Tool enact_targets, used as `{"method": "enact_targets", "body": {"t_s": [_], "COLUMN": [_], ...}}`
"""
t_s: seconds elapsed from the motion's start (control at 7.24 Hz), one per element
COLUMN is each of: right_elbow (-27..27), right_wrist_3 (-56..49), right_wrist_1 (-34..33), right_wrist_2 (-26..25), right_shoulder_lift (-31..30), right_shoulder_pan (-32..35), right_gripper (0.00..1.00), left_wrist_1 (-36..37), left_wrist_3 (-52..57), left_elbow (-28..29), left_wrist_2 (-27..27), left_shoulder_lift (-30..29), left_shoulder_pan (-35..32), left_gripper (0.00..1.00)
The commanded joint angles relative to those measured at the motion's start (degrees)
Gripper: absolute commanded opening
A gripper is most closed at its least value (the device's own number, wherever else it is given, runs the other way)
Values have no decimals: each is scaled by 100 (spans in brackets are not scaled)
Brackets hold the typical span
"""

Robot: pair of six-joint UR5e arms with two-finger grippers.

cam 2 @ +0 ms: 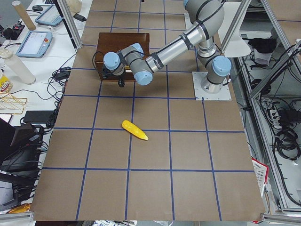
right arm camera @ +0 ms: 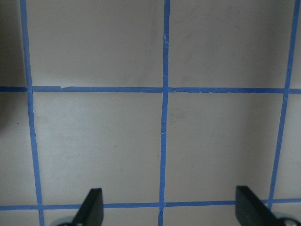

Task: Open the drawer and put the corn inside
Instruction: 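Pull the drawer handle away from the cabinet with the left gripper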

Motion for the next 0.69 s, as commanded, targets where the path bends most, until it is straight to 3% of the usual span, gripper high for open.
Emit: {"method": "enact_targets", "body": {"t_s": [0.0,0.55], "right_elbow": [0,0], "right_wrist_3": [0,0], "right_wrist_1": [6,6], "right_wrist_2": [0,0], "right_shoulder_lift": [-3,6], "right_shoulder_pan": [0,0], "right_gripper": [100,100], "left_wrist_1": [9,0], "left_wrist_3": [113,421], "left_elbow": [26,61], "left_wrist_2": [81,273], "left_shoulder_lift": [20,29], "left_shoulder_pan": [66,260], "left_gripper": [100,100]}}
